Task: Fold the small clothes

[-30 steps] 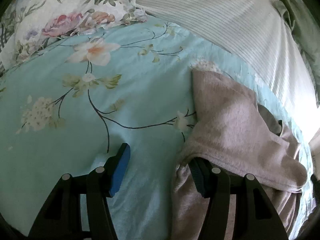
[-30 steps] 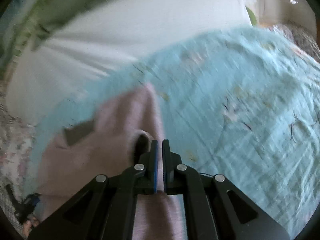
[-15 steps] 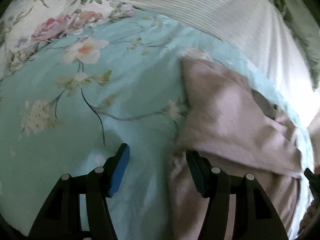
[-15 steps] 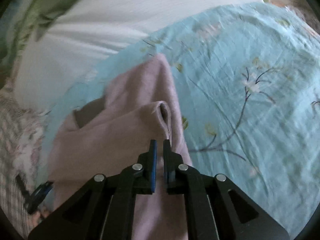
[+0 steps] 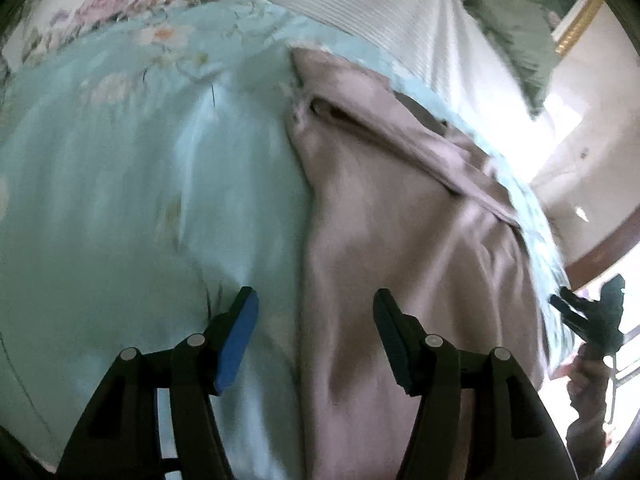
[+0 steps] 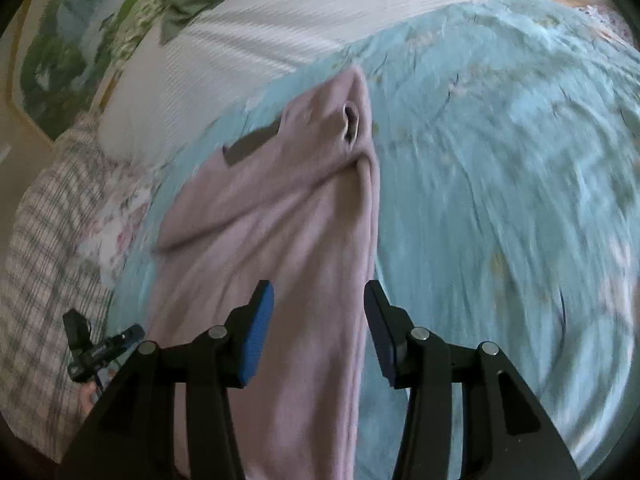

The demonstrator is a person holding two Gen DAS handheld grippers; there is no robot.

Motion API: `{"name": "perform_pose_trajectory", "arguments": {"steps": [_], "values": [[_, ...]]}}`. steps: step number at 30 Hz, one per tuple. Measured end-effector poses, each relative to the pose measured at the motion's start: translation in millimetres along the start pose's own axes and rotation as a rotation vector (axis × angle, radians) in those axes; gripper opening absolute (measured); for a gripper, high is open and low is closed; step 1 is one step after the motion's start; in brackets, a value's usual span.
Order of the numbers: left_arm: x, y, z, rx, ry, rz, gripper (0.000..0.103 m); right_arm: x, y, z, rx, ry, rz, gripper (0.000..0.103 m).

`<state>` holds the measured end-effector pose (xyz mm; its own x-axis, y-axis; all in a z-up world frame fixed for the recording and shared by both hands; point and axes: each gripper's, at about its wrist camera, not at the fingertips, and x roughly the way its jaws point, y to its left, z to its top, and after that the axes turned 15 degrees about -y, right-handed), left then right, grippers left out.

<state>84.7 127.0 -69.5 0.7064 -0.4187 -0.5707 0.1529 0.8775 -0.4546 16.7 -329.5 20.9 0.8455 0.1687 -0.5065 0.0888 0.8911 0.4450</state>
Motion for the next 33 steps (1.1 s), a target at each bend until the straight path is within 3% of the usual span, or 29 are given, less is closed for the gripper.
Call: {"name": "perform_pose_trajectory", "arguments": {"steps": [7, 12, 18, 25, 27, 28, 29, 30, 31, 33], "values": [[-55.5, -3.2, -51.8, 0.079, 0.073, -0.103, 0.064, -48.1, -8.6, -56.9, -0.06, 0.131, 0.092, 0.048], [-83.5, 17.1, -86.3, 0.061, 0.141, -0.1, 0.066, -67.7, -11.2, -105.7, -0.104, 0.272, 0.151, 0.049], [-71.6, 28.5, -111.2, 0.006, 0.205, -0.096, 0.066, -52.7, -20.5, -134.3, -0.086, 0.321, 0.157, 0.061], [-44.1, -0.3, -121.7, 0.106, 0.253, -0.129, 0.069, -28.9, -10.7, -138.5, -0.081, 0.335, 0.203, 0.061], [-42.0, -4.0, -123.8, 0.125, 0.265, -0.139, 0.068, -30.5, -8.9, -139.8, -0.095, 0.33, 0.203, 0.046], [-41.2, -5.8, -124.6, 0.132, 0.268, -0.145, 0.065, -31.2, -7.2, -140.8, -0.114, 0.33, 0.2, 0.02], [-40.5, -7.8, -126.5, 0.142, 0.273, -0.153, 0.048, -32.5, -6.5, -141.8, -0.121, 0.331, 0.202, 0.008], [-38.5, -10.2, -128.3, 0.145, 0.285, -0.168, 0.019, -35.1, -6.3, -141.8, -0.117, 0.328, 0.21, 0.008], [-35.4, -12.7, -129.8, 0.142, 0.303, -0.193, 0.004, -37.4, -6.3, -141.2, -0.118, 0.323, 0.221, 0.008], [-35.8, -19.2, -129.9, 0.169, 0.296, -0.199, 0.005, -46.4, -4.9, -138.5, -0.118, 0.308, 0.256, 0.008]]}}
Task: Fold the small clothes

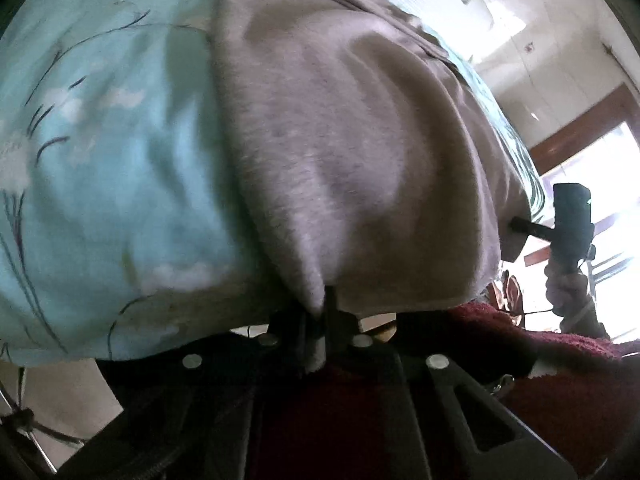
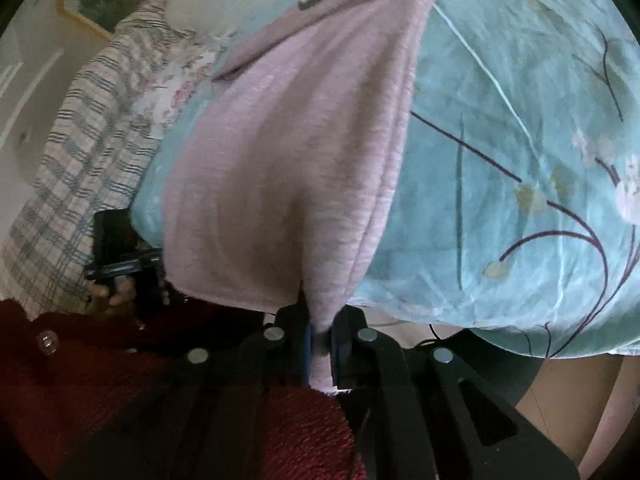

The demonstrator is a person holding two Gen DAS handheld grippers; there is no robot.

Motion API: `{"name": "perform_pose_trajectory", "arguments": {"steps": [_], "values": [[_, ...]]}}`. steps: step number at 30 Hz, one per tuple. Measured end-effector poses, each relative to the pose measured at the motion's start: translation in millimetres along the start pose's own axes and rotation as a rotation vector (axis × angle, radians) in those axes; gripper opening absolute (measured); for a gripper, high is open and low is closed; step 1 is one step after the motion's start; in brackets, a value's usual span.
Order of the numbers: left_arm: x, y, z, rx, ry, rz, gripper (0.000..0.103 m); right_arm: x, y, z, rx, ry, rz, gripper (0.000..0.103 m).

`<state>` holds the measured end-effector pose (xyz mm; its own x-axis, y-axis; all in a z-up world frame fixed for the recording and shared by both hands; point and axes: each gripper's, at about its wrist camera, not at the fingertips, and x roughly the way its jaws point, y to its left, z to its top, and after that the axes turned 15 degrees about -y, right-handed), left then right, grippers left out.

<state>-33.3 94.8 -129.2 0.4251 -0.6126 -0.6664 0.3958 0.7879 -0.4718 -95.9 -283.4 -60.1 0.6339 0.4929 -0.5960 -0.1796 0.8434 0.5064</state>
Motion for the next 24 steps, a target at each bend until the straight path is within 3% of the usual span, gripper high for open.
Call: {"name": "perform_pose_trajectory", "arguments": {"steps": [2, 5, 9, 13, 19, 24], "values": [[-7.1, -9.6, 0.4, 0.05, -0.021, 0.008, 0.004, -8.5, 3.6, 1.1, -0.001, -0.019, 0.016, 0.008], [-39.0, -9.8, 0.7, 0.041, -0.086, -0.01, 0.004, -29.8, 2.8, 1.3, 0.013, -0.062, 0.047, 0.008], [-90.2, -11.1, 12.4, -0.002, -0.233, -0.013, 0.004, -64.7, -8.4, 4.7, 0.075, -0.156, 0.091, 0.007], [-132.1, -24.5, 32.2, -0.001, -0.396, -0.067, 0.003, -98.1, -14.8, 14.8, 0.13, -0.279, 0.147, 0.007], [-147.1, -39.6, 62.1, 0.0, -0.504, -0.139, 0.001, -109.6, -1.0, 30.9, 0.137, -0.373, 0.25, 0.007], [-153.5, -40.6, 92.8, 0.015, -0.597, -0.139, 0.0, -109.4, 8.1, 55.5, 0.123, -0.442, 0.277, 0.007]]}}
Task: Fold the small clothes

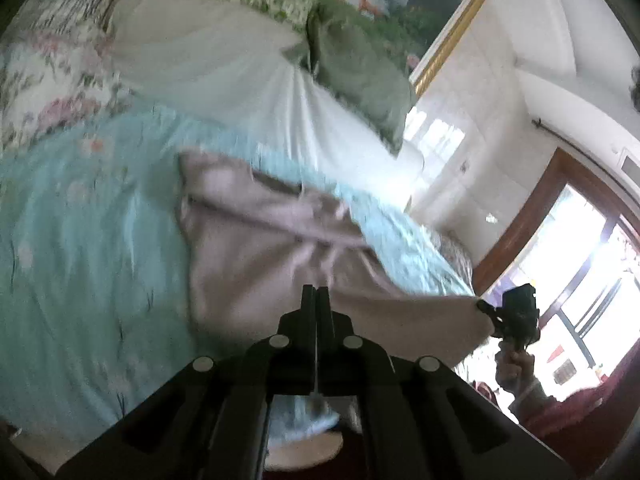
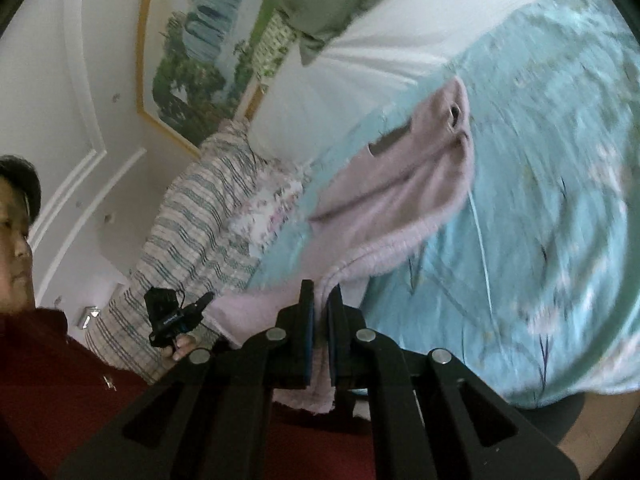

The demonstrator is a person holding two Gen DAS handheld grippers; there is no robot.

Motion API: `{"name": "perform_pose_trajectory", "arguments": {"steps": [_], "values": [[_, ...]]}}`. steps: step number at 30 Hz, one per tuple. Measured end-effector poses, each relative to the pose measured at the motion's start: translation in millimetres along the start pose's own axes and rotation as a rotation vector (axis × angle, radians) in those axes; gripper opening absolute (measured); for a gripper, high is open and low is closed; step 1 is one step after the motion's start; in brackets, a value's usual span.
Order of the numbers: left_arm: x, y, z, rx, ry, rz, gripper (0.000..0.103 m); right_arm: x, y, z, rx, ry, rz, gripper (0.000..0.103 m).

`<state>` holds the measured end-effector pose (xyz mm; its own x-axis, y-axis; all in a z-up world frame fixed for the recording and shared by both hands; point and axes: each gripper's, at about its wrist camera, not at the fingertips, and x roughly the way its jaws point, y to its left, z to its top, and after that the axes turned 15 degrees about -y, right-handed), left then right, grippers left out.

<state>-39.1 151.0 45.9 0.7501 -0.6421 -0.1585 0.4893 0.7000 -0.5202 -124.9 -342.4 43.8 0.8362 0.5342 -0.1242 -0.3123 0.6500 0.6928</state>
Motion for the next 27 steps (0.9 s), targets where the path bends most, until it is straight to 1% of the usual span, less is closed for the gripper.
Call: {"name": "perform_pose_trajectory", "arguments": {"steps": [2, 4, 6, 8, 9, 10, 11, 12, 13, 18, 19, 21, 22, 23, 24, 25, 26, 27], "values": [[14.8, 5.3, 10.3, -0.002, -0.01, 0.017, 0.0, 8.6, 2.1, 12.5, -0.014, -0.021, 0.002, 0.007], [28.2, 15.1, 11.9, -0.006, 0.022, 0.043, 0.0, 23.1, 4.0, 23.8, -0.045, -0.012, -0.013, 0.007], [36.8, 25.0, 5.8, -0.02, 0.081, 0.041, 0.0, 31.2, 4.0, 27.8, -0.063, 0.007, -0.02, 0.007], [41.7, 32.1, -10.3, -0.015, 0.176, 0.045, 0.0, 40.3, 6.4, 27.2, -0.082, 0.036, -0.017, 0.007], [41.4, 33.9, -18.9, -0.015, 0.211, 0.05, 0.005, 41.8, 7.0, 25.8, -0.086, 0.045, -0.014, 0.007], [42.7, 39.1, -30.5, -0.026, 0.26, 0.051, 0.013, 43.1, 7.4, 24.7, -0.086, 0.055, -0.007, 0.007], [43.8, 46.1, -46.4, -0.046, 0.318, 0.064, 0.039, 43.5, 8.2, 22.7, -0.086, 0.061, 0.002, 0.007], [43.3, 51.7, -57.1, -0.053, 0.344, 0.085, 0.062, 43.2, 8.0, 20.8, -0.085, 0.066, 0.006, 0.007], [43.1, 56.6, -67.6, -0.06, 0.365, 0.106, 0.066, 43.1, 6.8, 18.4, -0.078, 0.077, 0.01, 0.007], [43.9, 77.9, -115.5, -0.149, 0.466, 0.143, 0.07, 39.5, 2.4, 11.5, -0.053, 0.087, -0.019, 0.007], [46.0, 81.7, -124.1, -0.171, 0.486, 0.136, 0.07, 39.2, 3.0, 11.3, -0.052, 0.087, -0.024, 0.007], [51.5, 89.9, -143.9, -0.236, 0.511, 0.094, 0.07, 37.9, 3.9, 10.8, -0.052, 0.089, -0.029, 0.007], [56.8, 92.8, -153.6, -0.271, 0.523, 0.065, 0.07, 38.0, 3.9, 10.8, -0.053, 0.089, -0.029, 0.006], [63.6, 94.6, -162.7, -0.304, 0.535, 0.029, 0.067, 38.3, 3.0, 10.8, -0.052, 0.09, -0.026, 0.007], [68.5, 95.5, -168.6, -0.319, 0.544, 0.016, 0.059, 38.2, 2.6, 10.8, -0.051, 0.091, -0.026, 0.007], [72.6, 96.3, -173.9, -0.331, 0.551, -0.004, 0.048, 38.0, 2.5, 10.9, -0.05, 0.091, -0.025, 0.007], [76.3, 96.2, -178.1, -0.331, 0.556, -0.024, 0.008, 38.1, 2.3, 10.7, -0.048, 0.09, -0.023, 0.007], [78.2, 95.1, -179.3, -0.311, 0.554, -0.017, 0.004, 38.1, 2.9, 10.3, -0.048, 0.091, -0.021, 0.007]]}}
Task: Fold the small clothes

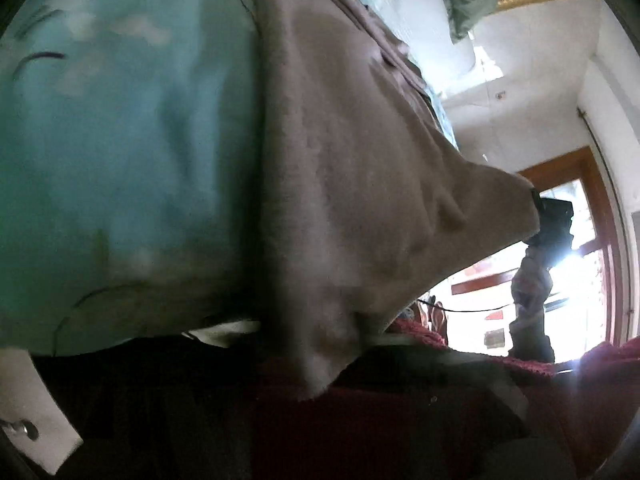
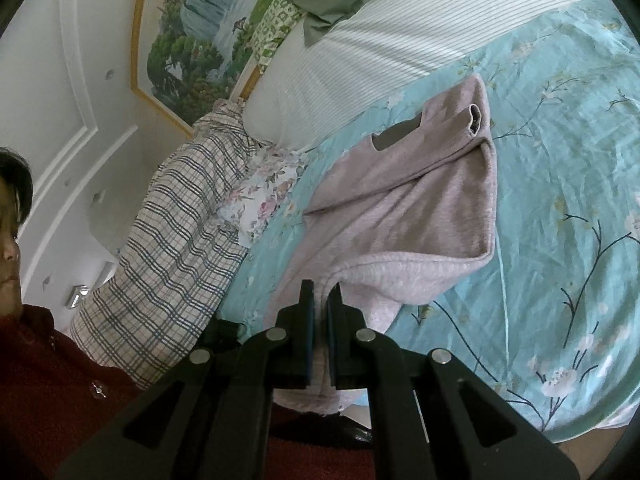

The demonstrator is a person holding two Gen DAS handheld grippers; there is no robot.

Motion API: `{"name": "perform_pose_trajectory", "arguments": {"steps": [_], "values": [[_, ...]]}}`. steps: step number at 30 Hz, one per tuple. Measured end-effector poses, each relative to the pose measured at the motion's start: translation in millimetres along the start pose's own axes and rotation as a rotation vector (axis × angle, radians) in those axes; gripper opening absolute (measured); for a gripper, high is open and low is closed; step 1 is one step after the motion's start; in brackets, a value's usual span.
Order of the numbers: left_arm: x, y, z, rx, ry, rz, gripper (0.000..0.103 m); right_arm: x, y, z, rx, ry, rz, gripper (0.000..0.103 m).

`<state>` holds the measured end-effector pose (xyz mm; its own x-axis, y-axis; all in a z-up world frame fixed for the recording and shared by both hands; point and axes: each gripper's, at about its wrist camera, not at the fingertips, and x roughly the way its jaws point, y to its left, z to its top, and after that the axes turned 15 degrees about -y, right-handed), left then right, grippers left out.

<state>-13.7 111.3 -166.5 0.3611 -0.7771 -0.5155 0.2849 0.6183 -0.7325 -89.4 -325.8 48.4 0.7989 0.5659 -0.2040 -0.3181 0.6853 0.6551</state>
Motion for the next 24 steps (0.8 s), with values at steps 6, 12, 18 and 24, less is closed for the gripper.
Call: {"name": "perform_pose_trajectory", "arguments": {"steps": [6, 12, 18, 24], "values": [[-46.0, -57.8, 17.6, 0.157, -0.155, -0.044, 0.003, -0.6, 7.6, -3.6, -0.015, 0.012, -0.01, 0.007], [-114.8, -119.1, 63.6, 0.26, -0.433, -0.105, 0.003, -6.6, 4.5, -2.6, 0.039, -0.038, 0.029, 0.007], [-116.8, -118.6, 115.3, 0.271, -0.523, -0.118, 0.003, -2.2, -4.1, 18.9, 0.061, -0.115, 0.055, 0.007], [-81.7, -124.8, 187.5, 0.26, -0.623, -0.08, 0.003, 29.4, -20.9, 65.3, 0.036, -0.182, 0.01, 0.007]]}}
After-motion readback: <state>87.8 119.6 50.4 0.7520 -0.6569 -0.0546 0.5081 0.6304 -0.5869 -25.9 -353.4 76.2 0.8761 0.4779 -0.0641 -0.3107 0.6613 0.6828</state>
